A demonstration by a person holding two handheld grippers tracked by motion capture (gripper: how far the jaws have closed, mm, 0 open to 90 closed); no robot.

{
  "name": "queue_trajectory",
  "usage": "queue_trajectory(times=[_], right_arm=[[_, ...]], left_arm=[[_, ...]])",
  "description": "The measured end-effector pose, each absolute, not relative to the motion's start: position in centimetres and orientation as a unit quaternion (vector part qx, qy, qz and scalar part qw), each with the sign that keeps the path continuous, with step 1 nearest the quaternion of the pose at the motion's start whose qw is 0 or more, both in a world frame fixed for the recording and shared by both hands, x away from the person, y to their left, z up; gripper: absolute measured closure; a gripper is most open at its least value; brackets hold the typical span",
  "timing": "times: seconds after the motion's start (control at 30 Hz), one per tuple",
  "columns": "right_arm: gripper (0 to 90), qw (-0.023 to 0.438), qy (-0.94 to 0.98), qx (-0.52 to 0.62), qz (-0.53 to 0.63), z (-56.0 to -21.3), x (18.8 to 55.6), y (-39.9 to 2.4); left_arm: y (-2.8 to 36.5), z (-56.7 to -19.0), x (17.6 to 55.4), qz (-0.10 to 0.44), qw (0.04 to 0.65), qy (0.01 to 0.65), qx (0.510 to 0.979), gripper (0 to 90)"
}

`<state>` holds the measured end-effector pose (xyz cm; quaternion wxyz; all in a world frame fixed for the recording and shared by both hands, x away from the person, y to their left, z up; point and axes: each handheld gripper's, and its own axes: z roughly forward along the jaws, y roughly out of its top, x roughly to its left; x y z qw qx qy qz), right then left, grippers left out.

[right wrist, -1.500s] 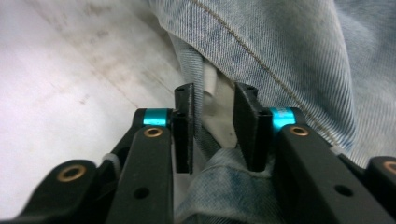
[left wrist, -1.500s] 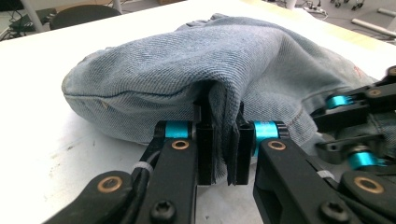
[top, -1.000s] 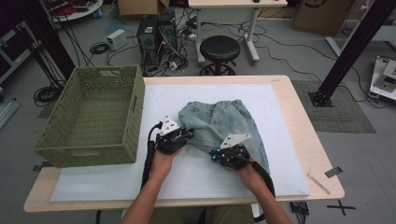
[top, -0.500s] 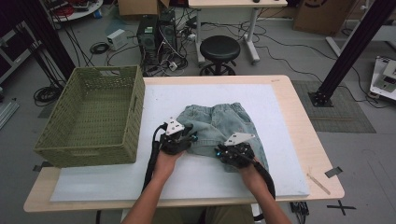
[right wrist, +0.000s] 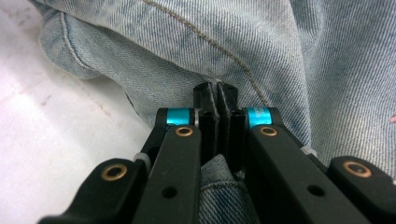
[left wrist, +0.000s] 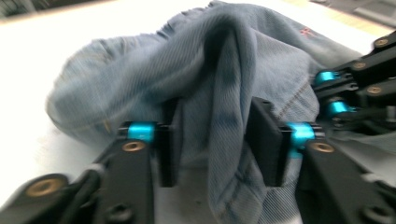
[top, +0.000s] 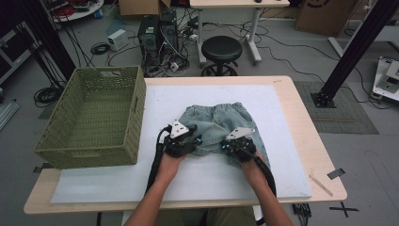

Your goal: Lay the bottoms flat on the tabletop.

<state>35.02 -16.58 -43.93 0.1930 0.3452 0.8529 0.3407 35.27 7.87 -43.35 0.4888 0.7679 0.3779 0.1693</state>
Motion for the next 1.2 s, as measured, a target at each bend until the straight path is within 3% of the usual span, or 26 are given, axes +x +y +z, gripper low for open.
queue_trajectory(times=[0.07,0.2,0.3,0.43,0.7,0.8,0.87,1.2], right_arm=[[87.9,0.187,0.851,0.345,0.349,-43.9,34.9,-16.8],[86.1,0.177,0.84,0.348,0.378,-44.0,34.3,-17.3],[80.8,0.175,0.834,0.341,0.396,-43.8,33.7,-17.5],[73.5,0.185,0.828,0.324,0.418,-43.2,32.5,-17.4],[73.8,0.204,0.815,0.274,0.468,-41.5,30.7,-16.7],[73.8,0.184,0.822,0.257,0.473,-41.6,30.6,-16.3],[75.0,0.168,0.83,0.252,0.469,-42.0,30.7,-16.0],[76.3,0.17,0.86,0.3,0.376,-43.8,34.1,-14.1]], left_arm=[[7.7,-43.6,35.3,0.171,0.473,0.371,0.781,56.1],[7.6,-43.6,35.2,0.193,0.457,0.368,0.786,77.1],[7.8,-43.4,35.2,0.204,0.458,0.367,0.783,81.7],[8.1,-43.2,35.2,0.209,0.469,0.37,0.774,83.4],[8.5,-43.0,35.5,0.211,0.475,0.381,0.765,84.6],[8.5,-43.0,35.5,0.21,0.474,0.381,0.765,84.6],[8.5,-43.0,35.5,0.211,0.476,0.383,0.763,84.6],[8.5,-42.7,35.3,0.21,0.492,0.374,0.757,84.6]])
